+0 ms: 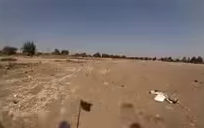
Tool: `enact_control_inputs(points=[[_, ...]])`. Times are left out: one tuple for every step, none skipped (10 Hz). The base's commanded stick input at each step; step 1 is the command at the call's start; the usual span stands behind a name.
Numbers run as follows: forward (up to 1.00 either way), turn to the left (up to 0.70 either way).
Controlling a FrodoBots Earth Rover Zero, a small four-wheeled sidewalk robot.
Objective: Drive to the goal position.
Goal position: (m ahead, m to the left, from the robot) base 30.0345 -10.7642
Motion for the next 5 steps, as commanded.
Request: enact_control_inputs(points=[[0.5, 0.0], [0.5, 0.0], [0.5, 0.0], [0.5, 0.0], [0.5, 0.0]])
